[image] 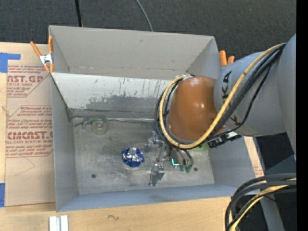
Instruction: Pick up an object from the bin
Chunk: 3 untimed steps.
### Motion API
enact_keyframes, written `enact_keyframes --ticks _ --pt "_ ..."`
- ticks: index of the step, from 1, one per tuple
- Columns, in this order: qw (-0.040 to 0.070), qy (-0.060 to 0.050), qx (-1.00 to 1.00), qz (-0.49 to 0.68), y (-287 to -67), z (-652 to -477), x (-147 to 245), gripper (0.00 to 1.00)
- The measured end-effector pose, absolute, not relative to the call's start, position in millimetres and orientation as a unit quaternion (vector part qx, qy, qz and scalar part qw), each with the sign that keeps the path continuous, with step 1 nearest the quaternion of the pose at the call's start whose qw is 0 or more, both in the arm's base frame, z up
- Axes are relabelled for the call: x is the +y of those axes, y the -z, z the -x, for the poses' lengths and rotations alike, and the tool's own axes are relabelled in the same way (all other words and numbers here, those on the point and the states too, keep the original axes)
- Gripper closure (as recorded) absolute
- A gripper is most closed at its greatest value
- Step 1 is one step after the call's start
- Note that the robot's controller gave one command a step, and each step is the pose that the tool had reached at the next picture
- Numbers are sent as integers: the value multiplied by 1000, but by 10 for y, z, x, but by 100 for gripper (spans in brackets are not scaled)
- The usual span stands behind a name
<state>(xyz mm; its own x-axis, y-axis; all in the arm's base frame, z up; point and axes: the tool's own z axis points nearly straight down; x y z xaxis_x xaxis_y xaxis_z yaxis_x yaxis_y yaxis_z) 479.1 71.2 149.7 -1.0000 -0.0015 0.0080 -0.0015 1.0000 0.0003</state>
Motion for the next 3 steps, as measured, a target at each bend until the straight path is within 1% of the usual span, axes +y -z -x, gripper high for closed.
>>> enact_keyframes --ticks 1,2,3 --pt "-4 0 -999 -39 -697 -5272 951 0" --pt "0 0 -1000 2 -1004 -5071 702 0" --pt "1 -1 -998 -59 -991 -4916 -99 0"
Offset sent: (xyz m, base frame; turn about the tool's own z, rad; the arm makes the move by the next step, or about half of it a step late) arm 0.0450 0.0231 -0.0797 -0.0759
